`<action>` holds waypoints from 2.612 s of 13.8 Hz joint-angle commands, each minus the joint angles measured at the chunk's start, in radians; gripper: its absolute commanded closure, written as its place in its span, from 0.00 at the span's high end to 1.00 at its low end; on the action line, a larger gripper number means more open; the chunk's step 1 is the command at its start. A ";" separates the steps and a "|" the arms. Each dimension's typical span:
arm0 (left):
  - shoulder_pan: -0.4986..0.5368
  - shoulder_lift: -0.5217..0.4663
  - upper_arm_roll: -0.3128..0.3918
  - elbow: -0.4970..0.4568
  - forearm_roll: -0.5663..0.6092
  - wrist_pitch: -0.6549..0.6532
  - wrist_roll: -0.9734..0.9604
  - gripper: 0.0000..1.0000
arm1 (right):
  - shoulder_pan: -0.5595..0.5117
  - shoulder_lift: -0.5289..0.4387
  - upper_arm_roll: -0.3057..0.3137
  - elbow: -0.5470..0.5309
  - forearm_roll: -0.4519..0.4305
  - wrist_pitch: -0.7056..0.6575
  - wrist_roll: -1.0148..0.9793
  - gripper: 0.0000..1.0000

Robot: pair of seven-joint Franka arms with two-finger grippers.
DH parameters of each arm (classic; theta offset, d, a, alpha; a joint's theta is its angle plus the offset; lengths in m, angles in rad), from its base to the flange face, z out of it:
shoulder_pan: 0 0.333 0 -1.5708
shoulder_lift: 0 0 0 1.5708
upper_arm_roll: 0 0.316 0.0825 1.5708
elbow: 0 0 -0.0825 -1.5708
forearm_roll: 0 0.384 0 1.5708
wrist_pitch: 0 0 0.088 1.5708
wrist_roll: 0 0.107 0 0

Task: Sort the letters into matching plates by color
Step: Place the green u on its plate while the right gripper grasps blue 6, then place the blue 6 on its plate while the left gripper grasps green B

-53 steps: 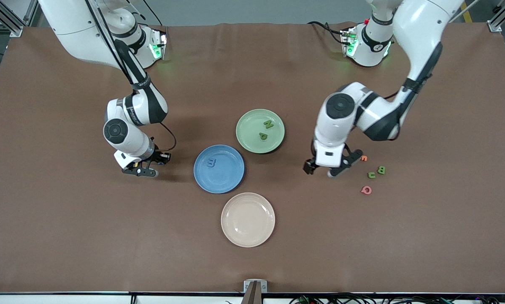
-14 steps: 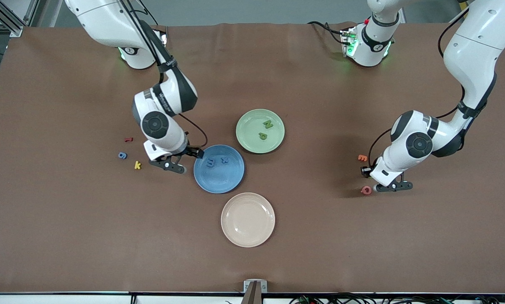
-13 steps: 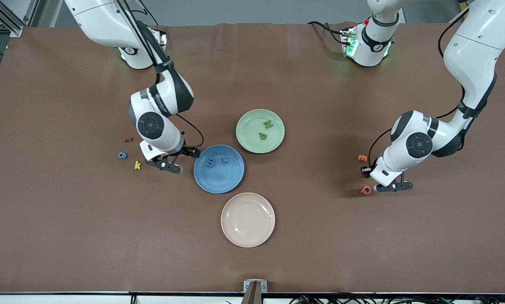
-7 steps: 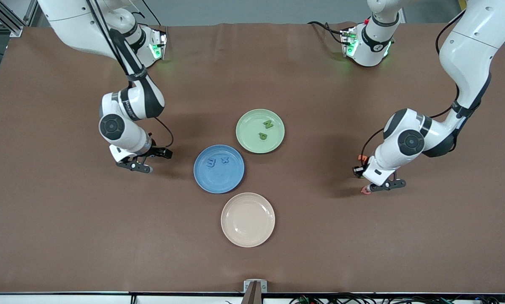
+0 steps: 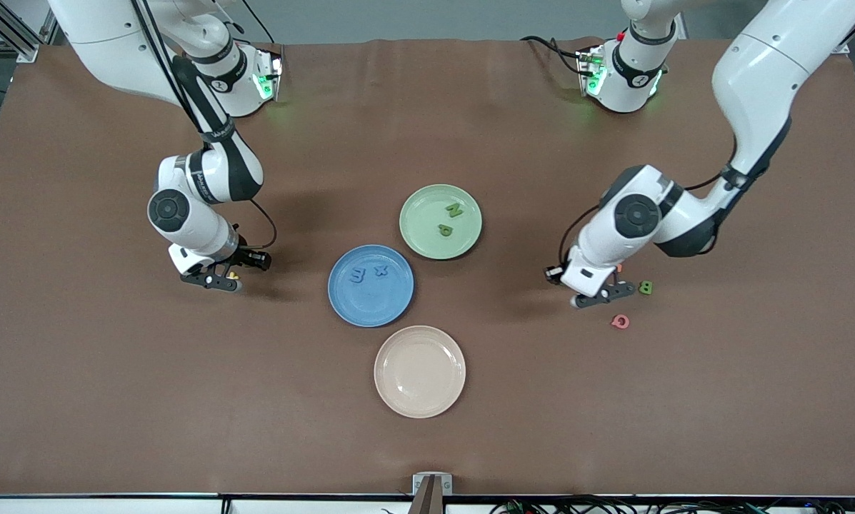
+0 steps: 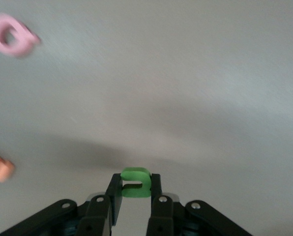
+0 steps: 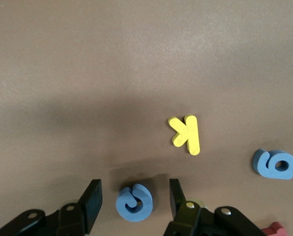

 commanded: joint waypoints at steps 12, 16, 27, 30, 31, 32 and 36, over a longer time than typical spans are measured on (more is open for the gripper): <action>-0.375 0.017 -0.004 0.067 0.011 -0.020 -0.581 0.05 | -0.013 -0.029 0.020 -0.081 -0.011 0.071 -0.004 0.46; -0.387 0.057 -0.001 0.073 0.016 -0.019 -0.627 0.53 | -0.010 -0.028 0.021 -0.081 -0.010 0.071 -0.004 0.34; -0.281 -0.016 -0.001 0.096 0.025 -0.062 -0.573 1.00 | 0.147 -0.026 0.044 0.084 0.003 -0.065 0.335 0.25; -0.205 -0.038 -0.002 0.097 0.025 -0.097 -0.455 0.99 | 0.244 0.044 0.043 0.265 0.004 -0.161 0.529 0.25; -0.179 -0.044 -0.002 0.098 0.025 -0.114 -0.403 0.98 | 0.264 0.078 0.043 0.317 0.004 -0.161 0.580 0.25; -0.142 -0.050 -0.002 0.091 0.025 -0.131 -0.332 0.96 | 0.286 0.115 0.043 0.371 0.004 -0.161 0.626 0.25; -0.021 -0.052 -0.002 0.072 0.026 -0.140 -0.071 0.92 | 0.347 0.271 0.043 0.560 0.004 -0.164 0.778 0.23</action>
